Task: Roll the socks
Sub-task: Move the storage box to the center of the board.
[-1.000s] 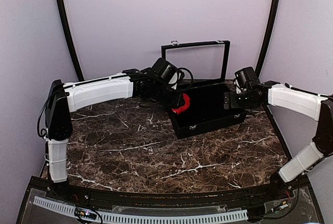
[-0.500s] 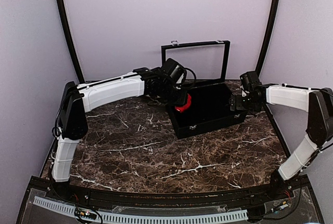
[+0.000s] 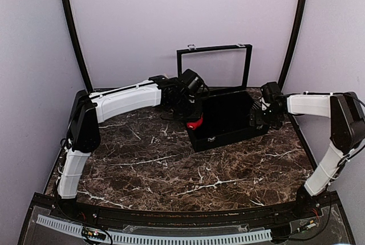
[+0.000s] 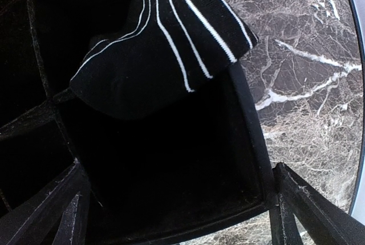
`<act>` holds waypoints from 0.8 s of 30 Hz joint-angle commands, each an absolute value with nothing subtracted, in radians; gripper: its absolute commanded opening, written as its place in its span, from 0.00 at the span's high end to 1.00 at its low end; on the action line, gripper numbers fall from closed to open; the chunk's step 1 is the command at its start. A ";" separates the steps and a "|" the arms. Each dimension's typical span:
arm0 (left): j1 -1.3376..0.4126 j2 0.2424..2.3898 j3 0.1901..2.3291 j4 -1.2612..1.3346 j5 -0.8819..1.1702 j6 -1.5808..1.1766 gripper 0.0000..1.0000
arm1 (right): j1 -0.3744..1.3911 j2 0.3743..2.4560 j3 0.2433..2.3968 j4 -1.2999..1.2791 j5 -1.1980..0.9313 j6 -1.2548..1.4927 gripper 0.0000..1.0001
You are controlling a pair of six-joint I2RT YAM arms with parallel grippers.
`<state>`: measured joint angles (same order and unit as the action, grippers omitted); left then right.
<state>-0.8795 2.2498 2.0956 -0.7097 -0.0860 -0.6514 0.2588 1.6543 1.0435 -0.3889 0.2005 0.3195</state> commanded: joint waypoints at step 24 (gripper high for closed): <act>-0.885 2.308 2.156 -0.776 -0.019 -0.818 1.00 | 0.350 1.661 1.047 -0.363 -0.074 0.323 0.00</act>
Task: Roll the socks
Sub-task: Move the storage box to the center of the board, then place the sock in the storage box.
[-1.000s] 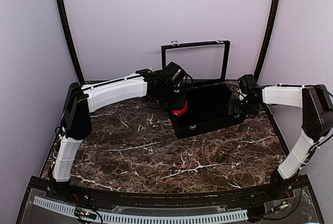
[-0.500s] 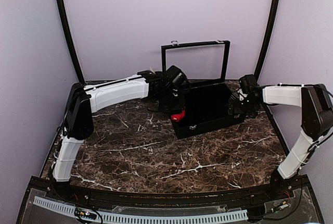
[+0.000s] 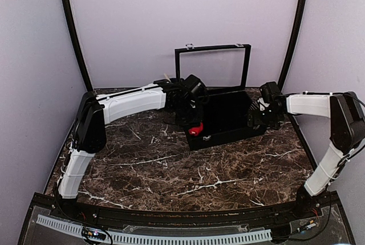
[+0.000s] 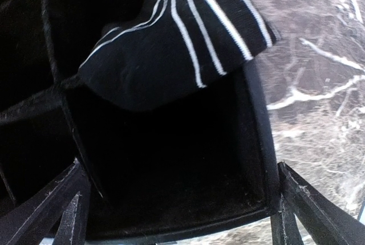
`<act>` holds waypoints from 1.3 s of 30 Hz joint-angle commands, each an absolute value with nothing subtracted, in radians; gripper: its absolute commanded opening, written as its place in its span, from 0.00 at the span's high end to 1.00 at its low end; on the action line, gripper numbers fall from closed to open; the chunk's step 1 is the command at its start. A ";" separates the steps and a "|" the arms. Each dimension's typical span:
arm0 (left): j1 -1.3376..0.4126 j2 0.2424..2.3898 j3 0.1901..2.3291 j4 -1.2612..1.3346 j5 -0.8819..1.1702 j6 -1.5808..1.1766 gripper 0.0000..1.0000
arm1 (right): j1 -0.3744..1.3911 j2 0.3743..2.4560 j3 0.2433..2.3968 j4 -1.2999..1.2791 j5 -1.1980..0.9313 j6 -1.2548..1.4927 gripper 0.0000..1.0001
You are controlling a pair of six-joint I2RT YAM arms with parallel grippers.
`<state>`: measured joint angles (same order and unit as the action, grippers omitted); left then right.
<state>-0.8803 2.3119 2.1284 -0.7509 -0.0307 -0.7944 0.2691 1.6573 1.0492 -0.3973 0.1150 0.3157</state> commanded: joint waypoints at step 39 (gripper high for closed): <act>-0.950 2.381 2.252 -0.903 -0.392 -0.561 1.00 | 0.406 1.642 1.044 -0.399 -0.096 0.301 0.00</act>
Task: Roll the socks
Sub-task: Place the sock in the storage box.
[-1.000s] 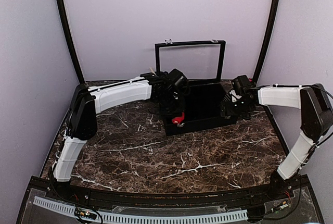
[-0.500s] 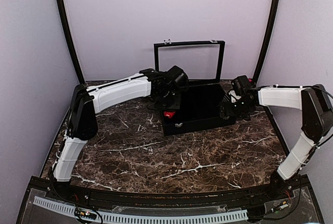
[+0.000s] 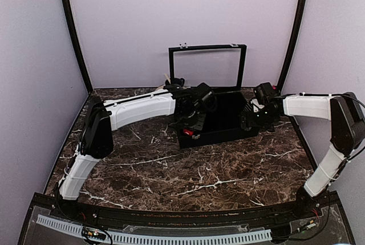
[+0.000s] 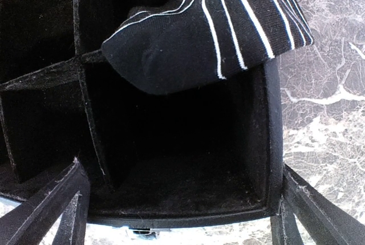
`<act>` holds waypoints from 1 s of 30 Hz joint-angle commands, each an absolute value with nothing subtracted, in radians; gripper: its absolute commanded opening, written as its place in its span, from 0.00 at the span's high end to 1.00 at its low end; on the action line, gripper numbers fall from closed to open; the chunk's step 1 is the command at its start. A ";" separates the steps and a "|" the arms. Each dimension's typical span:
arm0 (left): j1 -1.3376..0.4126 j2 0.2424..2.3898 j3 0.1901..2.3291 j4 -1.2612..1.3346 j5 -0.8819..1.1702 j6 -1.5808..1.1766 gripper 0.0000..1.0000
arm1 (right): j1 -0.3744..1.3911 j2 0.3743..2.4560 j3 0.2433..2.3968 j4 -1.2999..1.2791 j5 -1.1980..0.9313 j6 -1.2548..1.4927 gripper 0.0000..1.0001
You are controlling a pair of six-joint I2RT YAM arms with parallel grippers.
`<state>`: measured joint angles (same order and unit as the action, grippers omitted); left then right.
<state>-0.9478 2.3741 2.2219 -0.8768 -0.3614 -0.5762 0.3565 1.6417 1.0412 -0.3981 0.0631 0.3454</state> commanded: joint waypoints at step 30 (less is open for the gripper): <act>-0.931 2.474 2.275 -0.978 -0.358 -0.615 1.00 | 0.405 1.658 1.063 -0.431 -0.116 0.287 0.00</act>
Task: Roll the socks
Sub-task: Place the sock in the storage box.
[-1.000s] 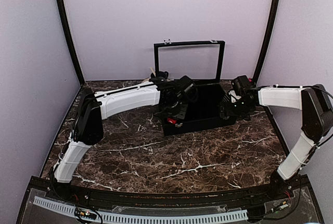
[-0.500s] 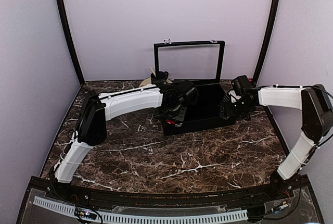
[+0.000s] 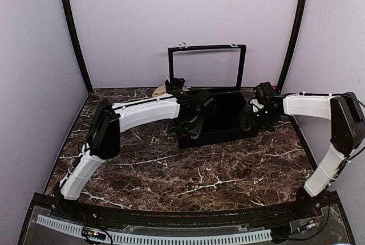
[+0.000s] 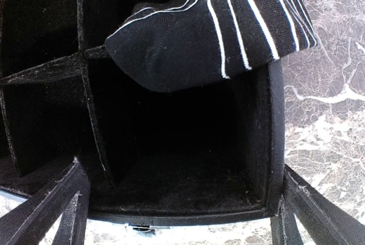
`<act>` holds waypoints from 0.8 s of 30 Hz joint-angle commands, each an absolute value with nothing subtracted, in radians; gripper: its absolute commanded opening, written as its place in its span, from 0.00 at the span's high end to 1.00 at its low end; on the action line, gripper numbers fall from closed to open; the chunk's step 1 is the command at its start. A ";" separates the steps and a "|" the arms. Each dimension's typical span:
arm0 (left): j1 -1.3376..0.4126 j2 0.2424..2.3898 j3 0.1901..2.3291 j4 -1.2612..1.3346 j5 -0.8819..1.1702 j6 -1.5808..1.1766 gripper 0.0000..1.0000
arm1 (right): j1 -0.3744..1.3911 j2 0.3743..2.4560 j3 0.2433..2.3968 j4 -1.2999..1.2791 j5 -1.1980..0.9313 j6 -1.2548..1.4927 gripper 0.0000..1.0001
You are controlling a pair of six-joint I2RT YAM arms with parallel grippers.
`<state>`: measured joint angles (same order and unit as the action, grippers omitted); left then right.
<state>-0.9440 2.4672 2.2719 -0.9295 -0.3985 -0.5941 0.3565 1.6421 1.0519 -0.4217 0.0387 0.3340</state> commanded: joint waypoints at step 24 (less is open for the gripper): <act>-0.861 2.507 2.275 -1.002 -0.123 -0.581 1.00 | 0.405 1.660 1.080 -0.445 -0.104 0.276 0.00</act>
